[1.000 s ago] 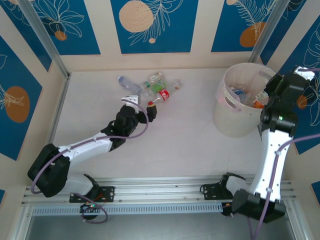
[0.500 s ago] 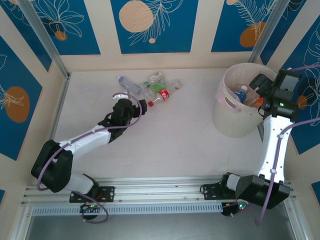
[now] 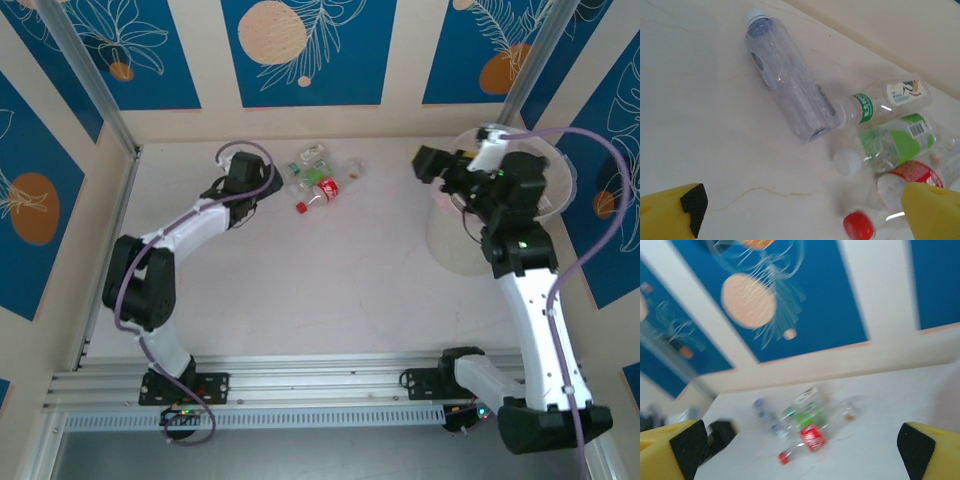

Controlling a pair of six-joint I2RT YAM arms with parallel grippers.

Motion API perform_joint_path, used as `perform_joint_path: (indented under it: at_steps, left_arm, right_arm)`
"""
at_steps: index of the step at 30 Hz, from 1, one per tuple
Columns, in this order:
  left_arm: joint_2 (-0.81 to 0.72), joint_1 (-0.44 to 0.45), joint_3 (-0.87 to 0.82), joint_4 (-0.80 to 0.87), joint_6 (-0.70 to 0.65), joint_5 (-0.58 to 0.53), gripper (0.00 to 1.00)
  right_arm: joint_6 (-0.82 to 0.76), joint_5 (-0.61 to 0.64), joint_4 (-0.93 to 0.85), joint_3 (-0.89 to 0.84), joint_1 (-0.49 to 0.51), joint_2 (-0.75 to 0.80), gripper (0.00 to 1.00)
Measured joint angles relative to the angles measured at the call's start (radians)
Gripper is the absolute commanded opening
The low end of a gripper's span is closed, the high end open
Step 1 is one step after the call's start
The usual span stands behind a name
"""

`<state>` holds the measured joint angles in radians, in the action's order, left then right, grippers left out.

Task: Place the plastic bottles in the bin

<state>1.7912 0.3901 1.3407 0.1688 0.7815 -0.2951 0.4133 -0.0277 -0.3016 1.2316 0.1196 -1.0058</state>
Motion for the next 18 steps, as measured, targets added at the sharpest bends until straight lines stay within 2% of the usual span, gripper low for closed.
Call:
perform_joint_path:
  at_steps: [10, 18]
  left_arm:
    - [0.435, -0.003, 0.565, 0.339, 0.225, 0.017, 1.0]
    - [0.692, -0.015, 0.998, 0.554, 0.321, -0.051, 1.0]
  right_arm:
    - [0.005, -0.016, 0.206, -0.14, 0.304, -0.13, 1.0]
    - [0.115, -0.022, 0.261, -0.195, 0.338, -0.217, 1.0]
